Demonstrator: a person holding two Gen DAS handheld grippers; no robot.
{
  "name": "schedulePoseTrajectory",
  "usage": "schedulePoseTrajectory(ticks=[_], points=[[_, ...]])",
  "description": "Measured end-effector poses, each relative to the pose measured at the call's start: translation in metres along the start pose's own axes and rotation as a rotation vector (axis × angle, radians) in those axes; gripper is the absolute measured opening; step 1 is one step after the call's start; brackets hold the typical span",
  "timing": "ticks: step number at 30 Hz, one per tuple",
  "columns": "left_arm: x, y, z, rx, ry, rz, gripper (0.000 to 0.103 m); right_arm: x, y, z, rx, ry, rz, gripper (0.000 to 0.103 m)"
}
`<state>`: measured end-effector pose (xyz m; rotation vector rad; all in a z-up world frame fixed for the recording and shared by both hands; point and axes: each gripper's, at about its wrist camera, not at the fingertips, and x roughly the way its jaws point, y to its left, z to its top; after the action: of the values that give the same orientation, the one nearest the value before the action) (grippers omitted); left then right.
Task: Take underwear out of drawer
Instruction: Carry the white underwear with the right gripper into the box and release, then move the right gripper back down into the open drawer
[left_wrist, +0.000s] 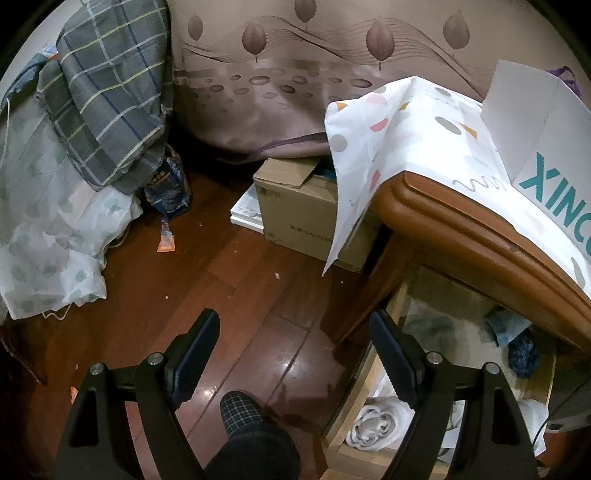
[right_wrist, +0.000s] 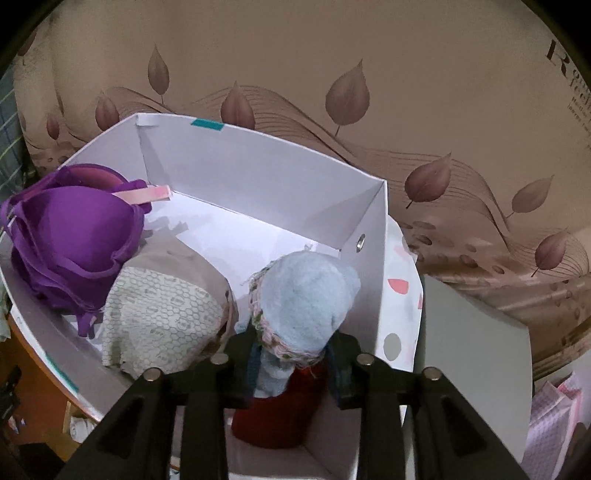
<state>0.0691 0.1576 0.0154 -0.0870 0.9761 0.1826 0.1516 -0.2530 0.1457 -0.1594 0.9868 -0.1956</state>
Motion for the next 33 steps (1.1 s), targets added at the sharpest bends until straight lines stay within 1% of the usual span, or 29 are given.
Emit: schedulePoseTrajectory(ticks=[1,3,6,9,12,14,16,17,18,20,22,24,25,27,29,33], points=[[0.0,-0.002,0.0,0.004,0.0,-0.001,0.081,0.0,0.001,0.0,-0.003,-0.006,0.005,0.04],[0.001,-0.006,-0.002,0.02,0.002,-0.005,0.081,-0.002,0.003,0.002,-0.012,-0.011,-0.01,0.056],[0.002,-0.013,-0.002,0.045,0.003,-0.011,0.081,-0.013,0.004,0.002,0.001,-0.039,-0.005,0.057],[0.001,-0.021,-0.004,0.077,0.002,-0.018,0.082,-0.036,-0.003,0.0,0.028,-0.086,0.019,0.058],[0.002,-0.026,-0.005,0.099,0.012,-0.019,0.082,-0.066,-0.011,-0.009,0.016,-0.114,0.052,0.059],[0.003,-0.028,-0.005,0.106,0.019,-0.022,0.082,-0.091,-0.014,-0.023,-0.019,-0.122,0.076,0.059],[0.002,-0.029,-0.006,0.11,0.015,-0.03,0.082,-0.11,-0.013,-0.039,-0.06,-0.126,0.101,0.062],[0.001,-0.029,-0.005,0.111,0.014,-0.033,0.082,-0.12,-0.011,-0.051,-0.092,-0.118,0.119,0.065],[0.001,-0.03,-0.006,0.113,0.015,-0.034,0.083,-0.127,-0.009,-0.061,-0.12,-0.103,0.137,0.066],[0.003,-0.03,-0.006,0.111,0.024,-0.033,0.083,-0.134,-0.005,-0.087,-0.163,-0.053,0.181,0.067],[0.005,-0.03,-0.005,0.106,0.037,-0.041,0.083,-0.127,-0.002,-0.11,-0.169,0.037,0.229,0.07],[0.005,-0.03,-0.006,0.101,0.04,-0.048,0.083,-0.105,0.002,-0.139,-0.138,0.165,0.279,0.07],[0.005,-0.03,-0.005,0.106,0.036,-0.042,0.083,-0.091,0.006,-0.154,-0.117,0.233,0.289,0.07],[0.005,-0.032,-0.006,0.116,0.026,-0.03,0.083,-0.062,0.012,-0.182,-0.063,0.338,0.304,0.07],[0.006,-0.033,-0.006,0.119,0.028,-0.034,0.083,-0.035,0.018,-0.205,-0.015,0.405,0.314,0.07],[0.007,-0.034,-0.006,0.118,0.033,-0.03,0.084,0.003,0.027,-0.235,0.066,0.49,0.32,0.07]])
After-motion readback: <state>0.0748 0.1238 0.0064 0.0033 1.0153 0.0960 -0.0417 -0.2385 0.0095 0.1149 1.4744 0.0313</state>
